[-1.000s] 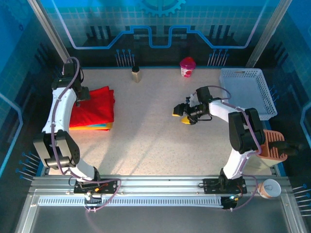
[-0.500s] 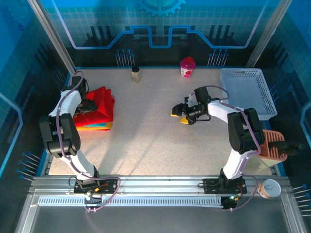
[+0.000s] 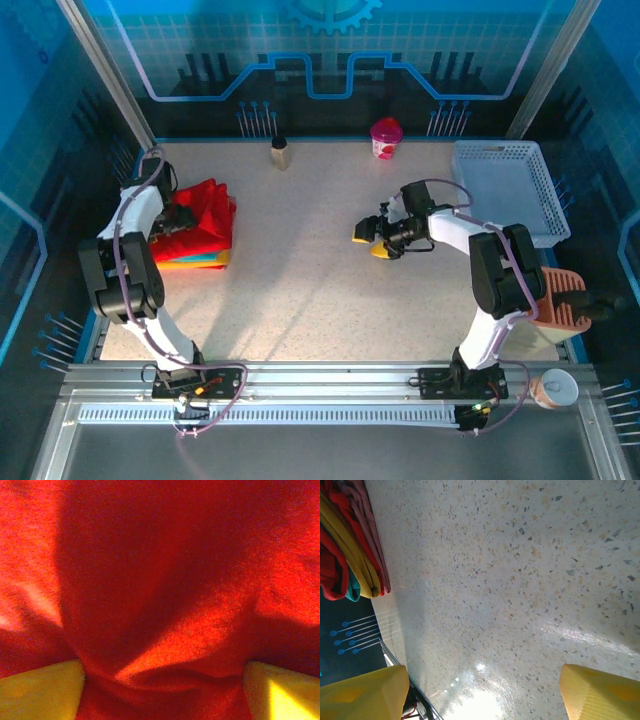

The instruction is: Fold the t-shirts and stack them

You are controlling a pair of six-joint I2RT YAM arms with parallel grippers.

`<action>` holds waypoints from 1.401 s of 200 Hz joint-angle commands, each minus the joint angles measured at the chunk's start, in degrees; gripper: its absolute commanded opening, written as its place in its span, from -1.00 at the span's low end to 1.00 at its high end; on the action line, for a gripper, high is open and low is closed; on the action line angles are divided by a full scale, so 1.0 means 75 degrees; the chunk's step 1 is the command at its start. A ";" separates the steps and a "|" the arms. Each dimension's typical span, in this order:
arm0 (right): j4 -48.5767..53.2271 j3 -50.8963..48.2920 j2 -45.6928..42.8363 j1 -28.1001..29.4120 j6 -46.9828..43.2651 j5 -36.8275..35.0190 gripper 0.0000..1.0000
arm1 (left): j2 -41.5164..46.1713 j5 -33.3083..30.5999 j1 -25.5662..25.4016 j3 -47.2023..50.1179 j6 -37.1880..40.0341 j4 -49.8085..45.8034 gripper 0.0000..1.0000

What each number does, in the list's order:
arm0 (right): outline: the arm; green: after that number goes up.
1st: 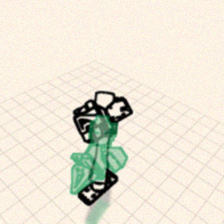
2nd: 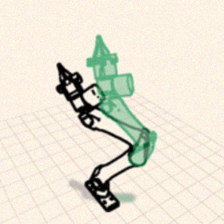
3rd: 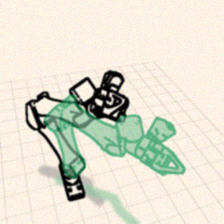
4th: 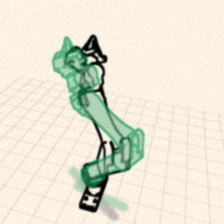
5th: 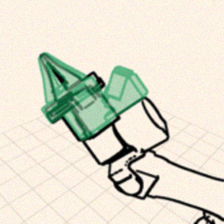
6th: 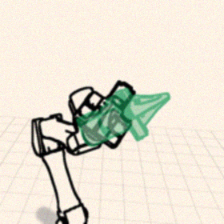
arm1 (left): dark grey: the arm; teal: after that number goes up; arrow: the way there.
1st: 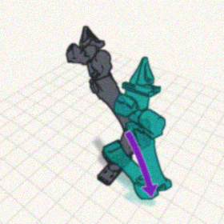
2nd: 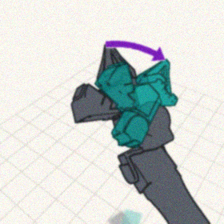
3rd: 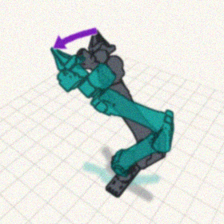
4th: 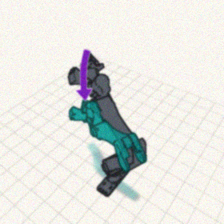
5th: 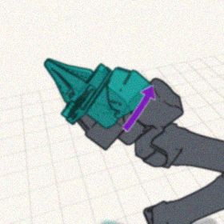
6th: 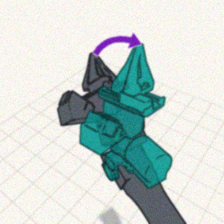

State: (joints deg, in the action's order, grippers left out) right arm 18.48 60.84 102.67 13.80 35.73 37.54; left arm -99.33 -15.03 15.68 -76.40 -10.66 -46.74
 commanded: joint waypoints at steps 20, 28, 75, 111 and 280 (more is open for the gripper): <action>0.0292 0.0120 -0.0358 -0.0289 -0.0188 -0.0011 0.60 | 0.1450 0.0752 -0.0270 -0.0423 -0.0113 -0.0122 0.79; 0.0392 0.0179 -0.0385 -0.0345 -0.0238 -0.0062 0.60 | 0.1591 0.0883 -0.0306 -0.0360 -0.0120 0.0020 0.81; 0.0430 0.0236 -0.0963 -0.0733 -0.0783 -0.0697 0.66 | 0.2033 0.1239 -0.0333 0.0735 0.0085 0.2163 0.91; 0.0530 -0.0058 -0.1953 -0.0730 -0.1609 -0.2867 0.73 | 0.2154 0.1254 -0.0345 0.1860 0.0604 0.3950 0.98; -0.5670 -0.4796 -0.3995 -0.0971 -0.4451 -0.7563 0.95 | 0.3106 -0.0399 -0.1722 0.6630 0.0299 1.0277 0.98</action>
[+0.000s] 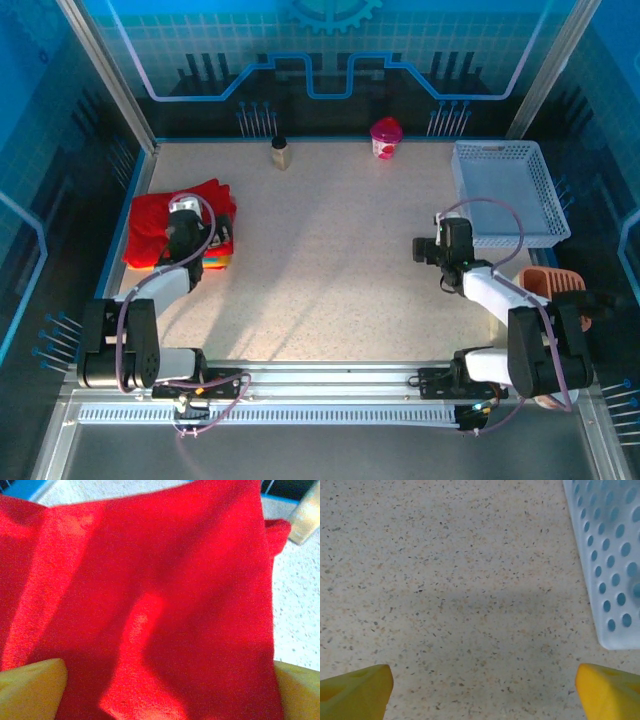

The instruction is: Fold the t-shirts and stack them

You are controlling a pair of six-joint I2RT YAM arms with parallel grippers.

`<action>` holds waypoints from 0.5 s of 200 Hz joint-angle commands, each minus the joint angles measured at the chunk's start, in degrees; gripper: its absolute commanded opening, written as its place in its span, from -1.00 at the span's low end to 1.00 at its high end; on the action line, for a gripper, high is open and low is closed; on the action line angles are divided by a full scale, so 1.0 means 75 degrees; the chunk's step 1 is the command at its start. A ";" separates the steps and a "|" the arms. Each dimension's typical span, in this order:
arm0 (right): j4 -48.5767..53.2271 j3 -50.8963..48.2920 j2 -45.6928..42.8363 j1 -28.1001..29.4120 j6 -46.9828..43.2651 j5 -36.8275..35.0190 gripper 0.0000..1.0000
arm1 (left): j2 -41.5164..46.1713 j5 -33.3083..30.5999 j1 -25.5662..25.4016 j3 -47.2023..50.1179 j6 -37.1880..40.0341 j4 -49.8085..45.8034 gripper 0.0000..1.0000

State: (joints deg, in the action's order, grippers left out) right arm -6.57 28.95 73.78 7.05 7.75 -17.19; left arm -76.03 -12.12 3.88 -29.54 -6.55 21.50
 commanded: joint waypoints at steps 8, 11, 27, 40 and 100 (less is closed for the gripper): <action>-0.2383 -0.0546 -0.0125 -0.0070 -0.0771 -0.0246 0.95 | -0.0112 -0.1004 -0.0233 0.0478 -0.0277 0.1470 0.99; -0.2325 -0.0536 -0.0142 -0.0071 -0.0773 -0.0198 0.95 | -0.0157 -0.1089 -0.0265 0.0509 -0.0280 0.1549 0.98; -0.2810 -0.0646 -0.0051 -0.0063 -0.0871 -0.0094 0.95 | -0.0370 -0.1447 -0.0412 0.0624 -0.0287 0.1997 0.98; -0.3304 -0.0728 0.0038 -0.0070 -0.0893 -0.0082 0.99 | -0.0559 -0.1727 -0.0533 0.0758 -0.0149 0.2489 0.99; -0.4804 -0.0583 0.1113 -0.0243 -0.0993 0.0718 0.99 | -0.0987 -0.2279 -0.0787 0.0823 -0.0095 0.3053 0.99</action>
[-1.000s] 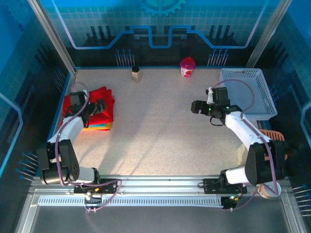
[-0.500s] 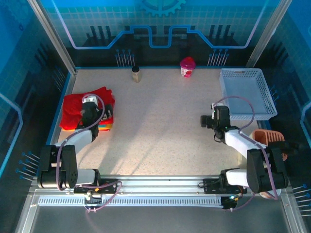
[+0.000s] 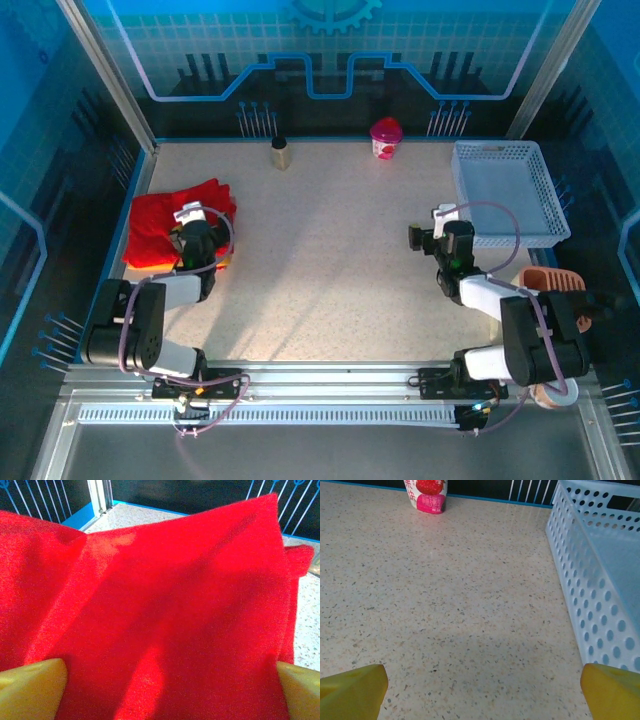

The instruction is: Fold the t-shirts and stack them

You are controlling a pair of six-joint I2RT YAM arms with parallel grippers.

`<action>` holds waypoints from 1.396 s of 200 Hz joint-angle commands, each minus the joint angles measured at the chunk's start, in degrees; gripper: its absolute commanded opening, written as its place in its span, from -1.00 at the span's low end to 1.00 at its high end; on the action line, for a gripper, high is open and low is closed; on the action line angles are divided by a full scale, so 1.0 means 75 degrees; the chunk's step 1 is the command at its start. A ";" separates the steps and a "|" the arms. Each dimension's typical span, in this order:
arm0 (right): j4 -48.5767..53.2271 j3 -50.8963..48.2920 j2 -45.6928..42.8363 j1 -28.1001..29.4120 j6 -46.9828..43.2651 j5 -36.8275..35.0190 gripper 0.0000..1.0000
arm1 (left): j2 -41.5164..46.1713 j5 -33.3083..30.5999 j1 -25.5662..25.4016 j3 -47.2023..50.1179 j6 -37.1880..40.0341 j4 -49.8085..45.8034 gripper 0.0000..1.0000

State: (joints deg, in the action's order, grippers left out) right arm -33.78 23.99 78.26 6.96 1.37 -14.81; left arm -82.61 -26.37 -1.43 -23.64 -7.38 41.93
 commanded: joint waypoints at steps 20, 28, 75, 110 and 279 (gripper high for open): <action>-0.2651 -0.0300 0.1345 -0.0374 -0.0091 0.0742 0.99 | -0.0183 -0.0298 -0.0090 -0.0121 0.0063 0.0129 0.98; -0.2588 -0.0365 0.1282 -0.0377 -0.0063 0.0697 0.99 | -0.0238 -0.0154 -0.0090 -0.0169 0.0128 0.0126 0.99; -0.2528 -0.0292 0.1319 -0.0372 -0.0048 0.0637 0.99 | -0.0395 0.0702 -0.0120 -0.0148 0.0526 0.0419 0.98; -0.2521 -0.0286 0.1319 -0.0374 -0.0064 0.0636 0.99 | -0.0971 0.1313 -0.0114 0.1022 0.0801 0.3135 0.98; -0.2326 -0.0186 0.1319 -0.0341 -0.0340 0.1306 0.99 | -0.0821 0.1685 -0.0020 0.0345 0.0751 0.1659 0.99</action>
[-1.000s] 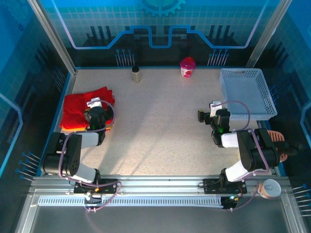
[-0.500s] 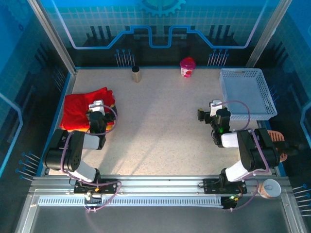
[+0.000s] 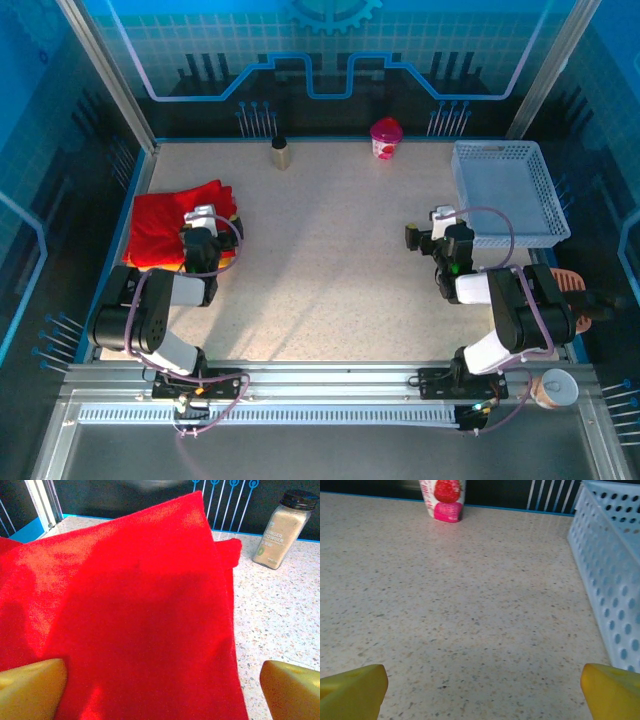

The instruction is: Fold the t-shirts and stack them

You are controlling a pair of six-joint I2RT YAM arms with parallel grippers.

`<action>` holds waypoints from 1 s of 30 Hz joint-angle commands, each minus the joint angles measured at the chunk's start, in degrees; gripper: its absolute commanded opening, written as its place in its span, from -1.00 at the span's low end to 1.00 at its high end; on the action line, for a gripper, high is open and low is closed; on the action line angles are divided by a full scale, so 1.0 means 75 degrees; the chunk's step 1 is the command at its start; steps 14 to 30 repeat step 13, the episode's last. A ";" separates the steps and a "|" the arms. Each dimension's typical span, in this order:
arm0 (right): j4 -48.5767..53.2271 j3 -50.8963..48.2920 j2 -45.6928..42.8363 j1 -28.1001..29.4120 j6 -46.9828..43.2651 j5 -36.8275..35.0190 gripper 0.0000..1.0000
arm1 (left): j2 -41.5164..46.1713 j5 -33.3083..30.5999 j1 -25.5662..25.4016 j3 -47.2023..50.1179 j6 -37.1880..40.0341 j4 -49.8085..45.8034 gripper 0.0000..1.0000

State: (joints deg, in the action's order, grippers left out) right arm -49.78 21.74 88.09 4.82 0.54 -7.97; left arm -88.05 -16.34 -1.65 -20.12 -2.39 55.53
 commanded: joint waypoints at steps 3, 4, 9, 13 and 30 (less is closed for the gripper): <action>-0.0185 0.0113 0.0008 -0.0046 -0.0235 0.0388 0.99 | -0.0096 0.0341 0.0009 -0.0118 0.0079 -0.0161 0.99; -0.0205 0.0114 0.0016 -0.0051 -0.0207 0.0334 0.99 | -0.0090 0.0343 0.0009 -0.0118 0.0087 -0.0155 0.99; -0.0240 0.0111 0.0020 -0.0057 -0.0105 0.0057 0.99 | -0.0099 0.0339 0.0009 -0.0118 0.0084 -0.0158 0.99; -0.0289 0.0074 0.0016 -0.0053 -0.0052 -0.0096 0.99 | -0.0096 0.0340 0.0010 -0.0118 0.0090 -0.0153 0.98; -0.0289 0.0074 0.0016 -0.0053 -0.0052 -0.0096 0.99 | -0.0096 0.0340 0.0010 -0.0118 0.0090 -0.0153 0.98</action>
